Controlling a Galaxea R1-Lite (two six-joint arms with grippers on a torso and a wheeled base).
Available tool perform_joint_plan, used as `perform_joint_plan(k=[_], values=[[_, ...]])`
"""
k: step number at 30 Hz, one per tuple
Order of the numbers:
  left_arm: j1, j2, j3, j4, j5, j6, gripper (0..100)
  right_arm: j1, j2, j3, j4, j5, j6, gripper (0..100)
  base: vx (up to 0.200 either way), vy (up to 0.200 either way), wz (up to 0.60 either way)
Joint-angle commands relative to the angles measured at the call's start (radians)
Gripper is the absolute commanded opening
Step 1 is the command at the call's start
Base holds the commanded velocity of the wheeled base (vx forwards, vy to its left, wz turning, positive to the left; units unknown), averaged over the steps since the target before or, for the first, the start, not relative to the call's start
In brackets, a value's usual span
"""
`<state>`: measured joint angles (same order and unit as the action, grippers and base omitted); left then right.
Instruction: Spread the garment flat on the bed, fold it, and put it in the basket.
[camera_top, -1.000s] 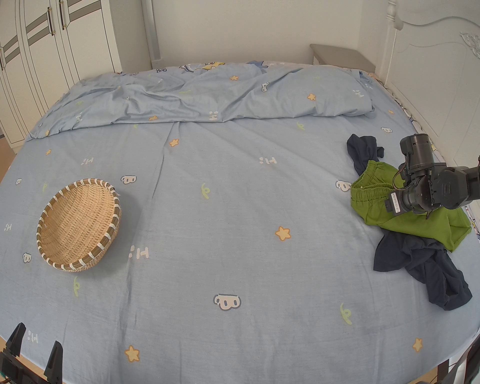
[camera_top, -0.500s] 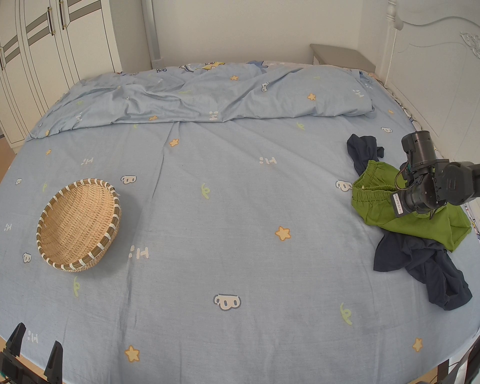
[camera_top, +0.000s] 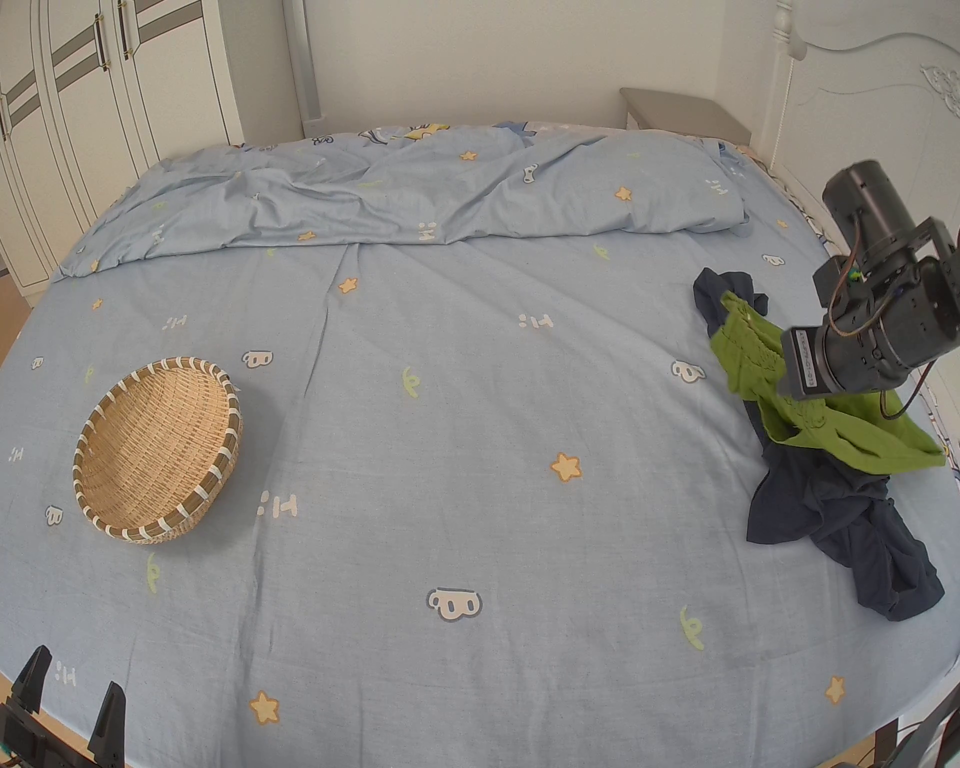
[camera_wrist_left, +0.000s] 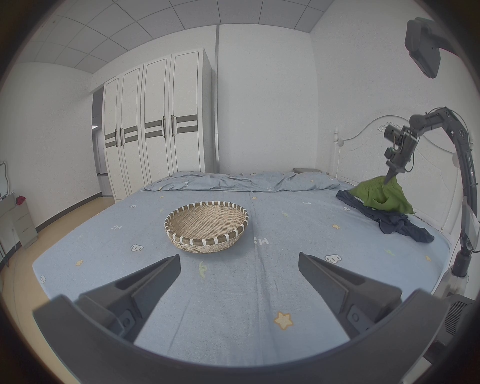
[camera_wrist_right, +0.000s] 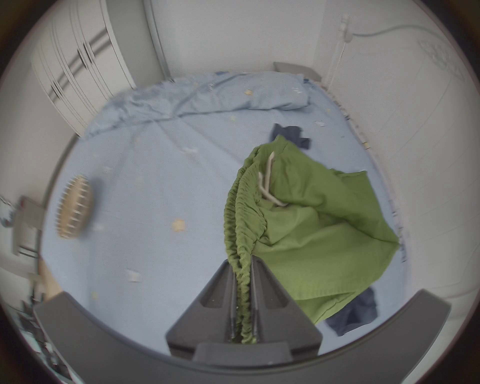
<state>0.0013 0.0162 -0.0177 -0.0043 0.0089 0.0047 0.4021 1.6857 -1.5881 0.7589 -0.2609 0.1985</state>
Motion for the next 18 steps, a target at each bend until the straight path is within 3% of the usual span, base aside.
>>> perform_joint_plan(k=[1,4,12,18], values=[[0.0,-0.002,0.018,0.0,0.0,0.0,100,0.122,-0.06,-0.121,0.076,0.092,0.105,0,0.0,0.0,0.0],[0.0,-0.002,0.018,0.0,0.0,0.0,100,0.251,-0.052,-0.155,0.065,0.097,0.249,0,0.0,0.0,0.0],[0.0,-0.002,0.018,0.0,0.0,0.0,100,0.573,0.011,-0.167,0.0,0.088,0.358,0,0.0,0.0,0.0],[0.0,-0.002,0.018,0.0,0.0,0.0,100,0.696,0.155,-0.243,-0.029,0.038,0.443,0,0.0,0.0,0.0]])
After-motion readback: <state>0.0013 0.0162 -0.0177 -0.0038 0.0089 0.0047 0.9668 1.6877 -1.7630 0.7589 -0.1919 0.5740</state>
